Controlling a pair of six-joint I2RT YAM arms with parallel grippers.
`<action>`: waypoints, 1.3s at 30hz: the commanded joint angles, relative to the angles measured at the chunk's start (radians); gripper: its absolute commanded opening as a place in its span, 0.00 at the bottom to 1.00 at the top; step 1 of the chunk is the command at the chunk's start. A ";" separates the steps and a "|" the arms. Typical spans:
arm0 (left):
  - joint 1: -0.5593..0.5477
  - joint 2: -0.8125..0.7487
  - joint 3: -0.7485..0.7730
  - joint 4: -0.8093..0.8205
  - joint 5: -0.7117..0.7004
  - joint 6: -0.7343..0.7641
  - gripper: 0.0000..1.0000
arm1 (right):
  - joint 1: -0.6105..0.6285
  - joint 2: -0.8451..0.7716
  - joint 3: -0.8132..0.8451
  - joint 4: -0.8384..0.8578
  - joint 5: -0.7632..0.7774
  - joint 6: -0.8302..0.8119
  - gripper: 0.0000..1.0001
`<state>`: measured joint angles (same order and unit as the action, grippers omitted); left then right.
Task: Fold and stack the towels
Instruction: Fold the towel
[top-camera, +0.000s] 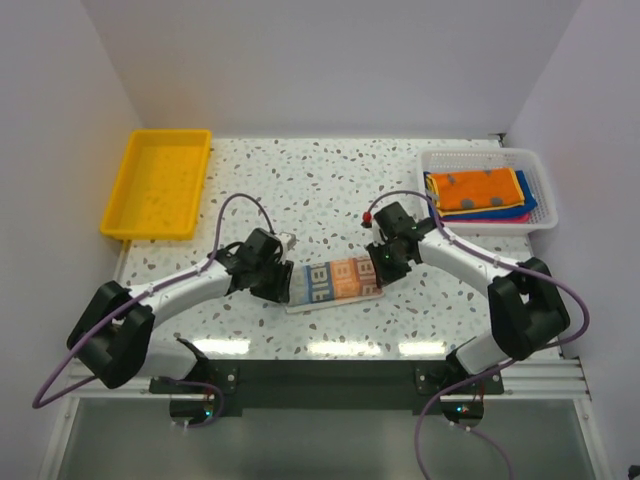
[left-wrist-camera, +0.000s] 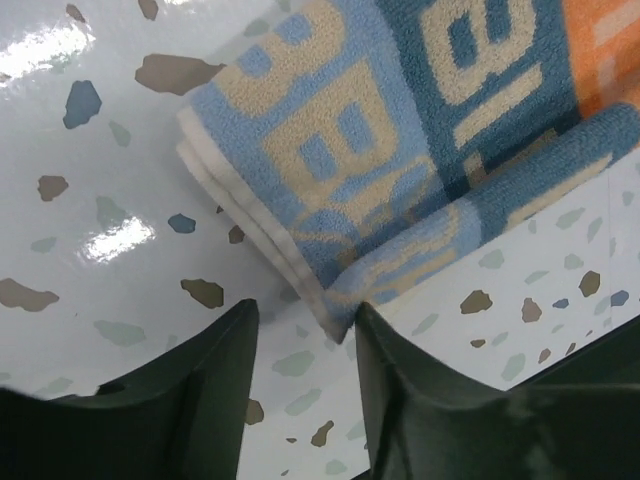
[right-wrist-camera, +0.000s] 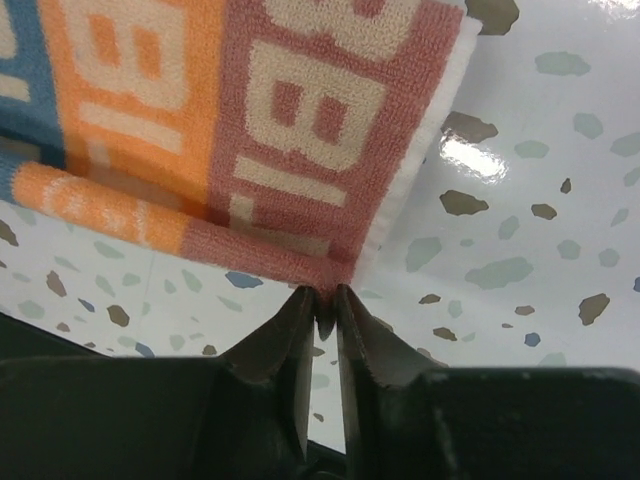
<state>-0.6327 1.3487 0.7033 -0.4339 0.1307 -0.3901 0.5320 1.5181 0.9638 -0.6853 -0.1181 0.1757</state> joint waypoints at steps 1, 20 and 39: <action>-0.018 -0.038 -0.018 0.012 0.000 -0.032 0.52 | 0.011 -0.016 -0.005 0.015 -0.002 0.010 0.20; -0.068 -0.174 0.032 0.069 0.043 -0.233 0.45 | 0.043 -0.204 -0.082 0.139 -0.144 0.168 0.30; -0.130 -0.097 -0.122 0.117 -0.077 -0.363 0.27 | 0.028 -0.137 -0.150 0.211 0.110 0.211 0.25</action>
<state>-0.7620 1.3224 0.5777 -0.2764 0.1253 -0.7341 0.5682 1.4441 0.7467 -0.4492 -0.0898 0.3996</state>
